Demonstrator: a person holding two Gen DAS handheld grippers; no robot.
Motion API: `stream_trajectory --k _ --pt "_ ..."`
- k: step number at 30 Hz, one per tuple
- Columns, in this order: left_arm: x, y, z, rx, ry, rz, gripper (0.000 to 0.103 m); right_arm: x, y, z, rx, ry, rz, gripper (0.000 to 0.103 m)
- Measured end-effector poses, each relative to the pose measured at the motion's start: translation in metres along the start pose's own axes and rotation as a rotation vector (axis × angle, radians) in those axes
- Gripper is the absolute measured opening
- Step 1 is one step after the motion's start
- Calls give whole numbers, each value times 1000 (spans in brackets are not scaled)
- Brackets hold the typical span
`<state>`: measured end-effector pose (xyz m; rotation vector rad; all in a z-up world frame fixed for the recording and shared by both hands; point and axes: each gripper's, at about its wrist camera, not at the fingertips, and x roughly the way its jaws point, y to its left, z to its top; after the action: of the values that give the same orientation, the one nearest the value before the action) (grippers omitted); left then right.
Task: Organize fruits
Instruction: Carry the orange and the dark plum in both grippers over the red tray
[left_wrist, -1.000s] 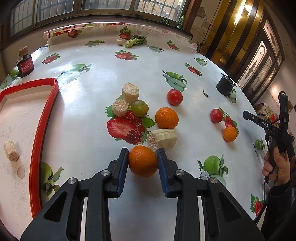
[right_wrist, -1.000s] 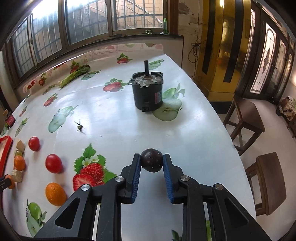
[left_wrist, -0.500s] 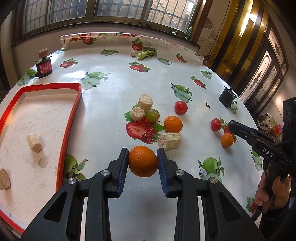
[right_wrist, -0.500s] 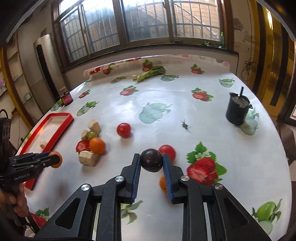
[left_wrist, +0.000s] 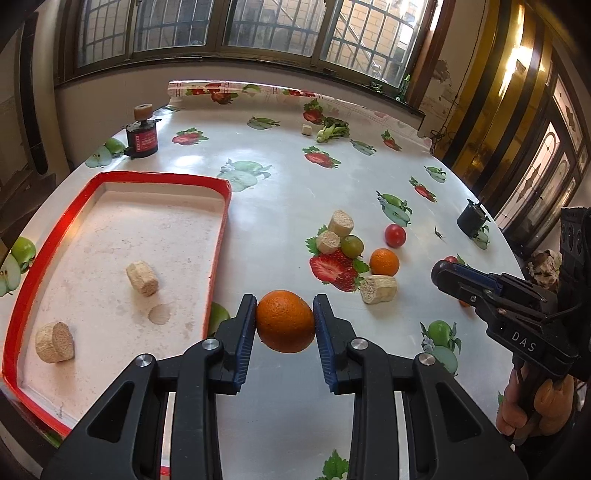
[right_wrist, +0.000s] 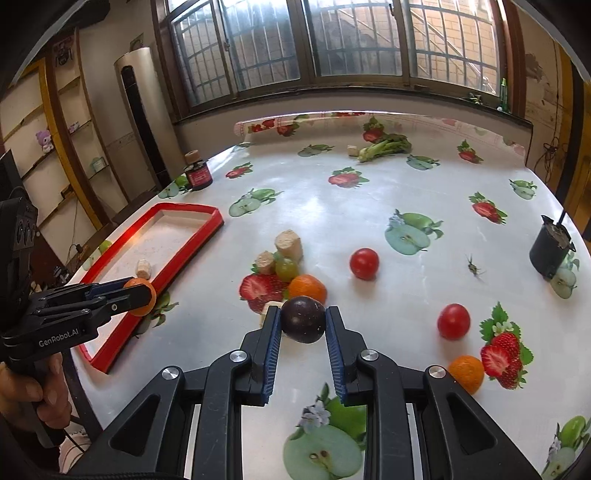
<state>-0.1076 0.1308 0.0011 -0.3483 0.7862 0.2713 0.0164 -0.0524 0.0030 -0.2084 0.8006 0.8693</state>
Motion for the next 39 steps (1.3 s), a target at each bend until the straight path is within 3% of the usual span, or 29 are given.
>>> stream_trajectory --k 16,39 --pt "-19 49 -5 -80 -20 73 29 32 75 21 -91 24 151 25" --pt "-18 106 -2 -160 -7 154 29 86 136 48 -162 77 250 25"
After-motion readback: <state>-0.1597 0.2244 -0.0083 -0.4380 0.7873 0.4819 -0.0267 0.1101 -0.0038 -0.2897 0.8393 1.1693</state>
